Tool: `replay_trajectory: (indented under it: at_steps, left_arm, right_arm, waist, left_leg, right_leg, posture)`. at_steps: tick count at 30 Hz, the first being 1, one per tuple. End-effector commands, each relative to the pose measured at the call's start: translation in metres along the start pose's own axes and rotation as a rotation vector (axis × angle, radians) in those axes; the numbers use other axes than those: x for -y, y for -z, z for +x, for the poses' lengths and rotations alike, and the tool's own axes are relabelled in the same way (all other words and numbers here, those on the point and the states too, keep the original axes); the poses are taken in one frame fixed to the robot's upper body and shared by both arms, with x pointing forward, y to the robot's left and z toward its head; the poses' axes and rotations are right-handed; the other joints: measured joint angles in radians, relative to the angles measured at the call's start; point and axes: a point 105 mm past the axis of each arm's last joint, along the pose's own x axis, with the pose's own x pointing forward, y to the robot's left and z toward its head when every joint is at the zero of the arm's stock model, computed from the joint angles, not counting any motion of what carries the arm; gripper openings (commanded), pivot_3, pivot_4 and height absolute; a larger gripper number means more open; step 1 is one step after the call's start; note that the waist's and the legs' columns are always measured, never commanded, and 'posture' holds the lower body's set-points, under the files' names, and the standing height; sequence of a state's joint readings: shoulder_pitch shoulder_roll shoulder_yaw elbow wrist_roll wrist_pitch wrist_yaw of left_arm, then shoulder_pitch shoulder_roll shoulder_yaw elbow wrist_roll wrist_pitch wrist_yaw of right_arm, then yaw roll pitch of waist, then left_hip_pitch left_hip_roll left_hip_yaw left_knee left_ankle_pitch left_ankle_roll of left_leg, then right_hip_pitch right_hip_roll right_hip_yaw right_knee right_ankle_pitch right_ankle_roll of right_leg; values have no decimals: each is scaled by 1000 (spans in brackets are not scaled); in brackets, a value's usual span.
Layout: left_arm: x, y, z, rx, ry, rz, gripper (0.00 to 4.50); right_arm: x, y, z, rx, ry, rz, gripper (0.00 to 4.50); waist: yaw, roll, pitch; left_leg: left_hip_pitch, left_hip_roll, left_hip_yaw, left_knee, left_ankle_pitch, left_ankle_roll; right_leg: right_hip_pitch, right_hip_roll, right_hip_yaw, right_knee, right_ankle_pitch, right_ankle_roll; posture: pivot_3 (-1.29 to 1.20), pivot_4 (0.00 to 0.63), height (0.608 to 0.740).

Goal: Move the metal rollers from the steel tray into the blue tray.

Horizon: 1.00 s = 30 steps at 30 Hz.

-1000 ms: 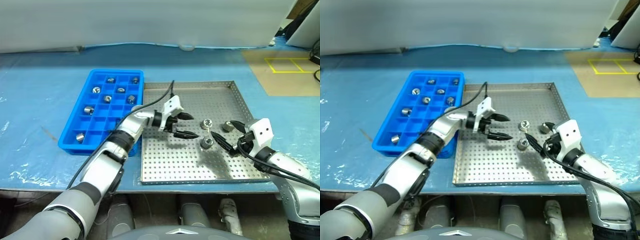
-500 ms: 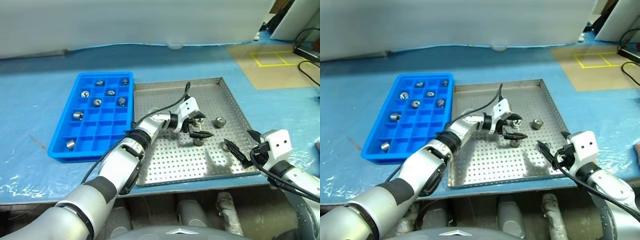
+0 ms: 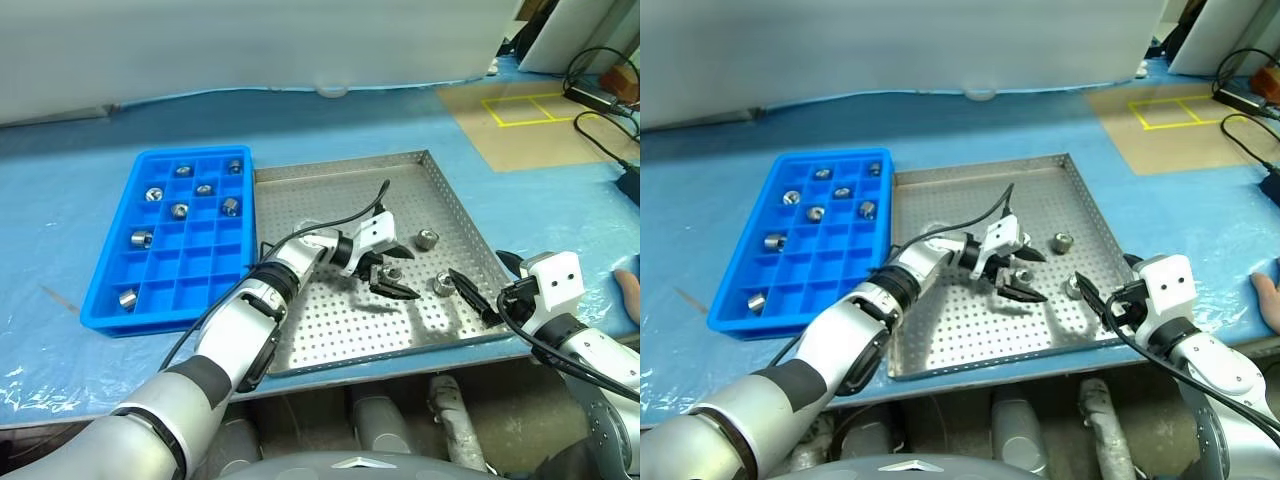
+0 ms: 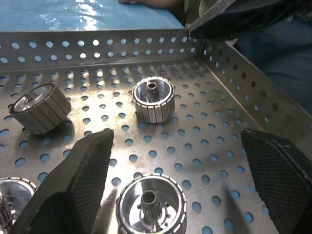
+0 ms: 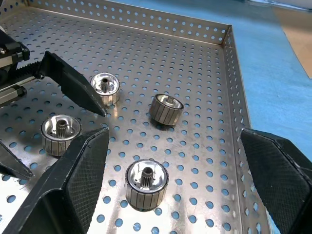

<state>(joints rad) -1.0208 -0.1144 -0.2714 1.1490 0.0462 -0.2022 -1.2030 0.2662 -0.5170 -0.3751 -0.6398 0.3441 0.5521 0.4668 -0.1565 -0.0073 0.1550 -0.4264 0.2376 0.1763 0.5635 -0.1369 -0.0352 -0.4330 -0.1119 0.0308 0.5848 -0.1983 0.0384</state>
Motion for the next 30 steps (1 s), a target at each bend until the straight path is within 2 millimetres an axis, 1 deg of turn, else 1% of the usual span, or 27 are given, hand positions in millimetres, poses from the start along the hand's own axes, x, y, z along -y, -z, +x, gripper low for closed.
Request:
replay_trajectory:
  at_steps: [1,2,4,5,7,8,10,11,14,17,21,22,25,26,27,29,30]
  left_arm:
    - [4,3,4,-37,16,54,4361]
    - [4,6,4,-49,13,66,4361]
    - [3,10,5,-63,-16,77,3987]
    - [5,12,5,-66,-3,67,3757]
    - [12,16,6,-74,42,62,3173]
    - [13,17,5,-77,52,66,2755]
    - [14,19,5,-75,49,68,2090]
    - [13,15,4,-47,42,47,1757]
    - [9,-4,1,97,38,-65,1731]
    - [6,-26,-13,261,32,-128,1731]
    - [2,-51,-37,441,4,-237,1731]
    - [1,-59,-48,496,-6,-265,1731]
    - [2,-69,-66,563,-46,-299,1731]
    - [-3,-70,-73,583,-112,-300,1731]
    - [-14,-69,-84,605,-231,-295,1731]
    - [-29,-66,-100,634,-410,-296,1731]
    - [-40,-63,-114,655,-523,-312,1731]
  right_arm:
    - [-2,-8,0,33,3,-34,4500]
    - [-2,-7,0,28,3,-38,4500]
    - [-2,-7,0,25,4,-42,4500]
    - [-2,-9,0,30,5,-44,4500]
    - [-1,-11,1,39,11,-43,4500]
    - [-1,-11,1,41,11,-41,4500]
    - [-2,-11,2,41,10,-39,4500]
    - [-3,-10,2,40,7,-38,4500]
    - [-3,-10,3,40,1,-35,4500]
    - [-1,-17,4,71,-10,-26,4500]
    - [-7,-24,10,106,-56,-1,4500]
    - [-11,-24,14,110,-81,7,4500]
    - [-18,-23,23,113,-124,18,4500]
    - [-20,-23,27,115,-143,19,4500]
    - [-23,-23,32,118,-165,18,4500]
    - [-27,-25,39,124,-192,14,4500]
    - [-28,-28,43,133,-208,13,4500]
  waist:
    - [-3,0,0]
    - [-4,0,0]
    - [-8,0,0]
    - [-11,0,0]
    - [-20,0,0]
    - [-24,0,0]
    - [-31,0,0]
    - [-33,0,0]
    - [-42,0,0]
    - [-50,0,0]
    - [-53,0,0]
    - [-52,0,0]
    - [-52,1,0]
    - [-52,1,0]
    - [-51,1,0]
    - [-48,1,0]
    - [-48,1,0]
  left_leg:
    - [0,0,0,0,0,0]
    - [0,0,0,0,0,0]
    - [0,0,0,0,0,0]
    - [-1,0,0,0,0,0]
    - [-1,0,0,1,-1,1]
    - [-1,0,0,1,-1,1]
    - [-1,0,0,1,-1,1]
    - [-1,0,0,1,-1,1]
    - [-2,-1,0,1,-1,1]
    - [-2,-1,0,1,-1,1]
    - [-2,-1,0,1,-1,1]
    - [-1,-1,0,1,-1,1]
    - [-1,0,0,1,-1,1]
    - [-1,0,0,1,-1,1]
    - [-1,0,0,1,-1,1]
    - [-2,0,0,2,-1,1]
    - [-2,0,0,3,-1,2]
  right_leg:
    - [0,0,0,0,0,0]
    - [0,0,0,0,0,0]
    - [0,0,0,-1,0,0]
    - [0,0,0,-1,0,0]
    - [0,-1,-1,-1,0,0]
    - [0,-1,-1,-1,0,0]
    - [0,-1,-1,-1,0,0]
    - [0,-1,-1,-1,0,0]
    - [0,-1,-1,-1,0,0]
    - [0,-2,-1,-1,0,-1]
    - [0,-2,-1,-1,1,-2]
    - [0,-2,-1,-1,1,-2]
    - [0,-1,-2,0,1,-2]
    - [0,-1,-2,0,1,-2]
    - [0,-1,-2,-1,1,-2]
    - [1,-2,-2,-1,1,-2]
    - [1,-2,-2,-1,1,-2]
  posture:
    - [-690,150,740]
    - [-690,150,740]
    - [-690,150,740]
    - [-690,150,740]
    - [-705,150,740]
    - [-708,150,740]
    - [-707,150,740]
    - [-705,150,740]
    - [-698,150,740]
    - [-682,150,740]
    - [-637,150,740]
    - [-619,150,740]
    - [-619,150,740]
    - [-619,150,740]
    - [-550,150,740]
    - [-550,150,740]
    - [-491,150,740]
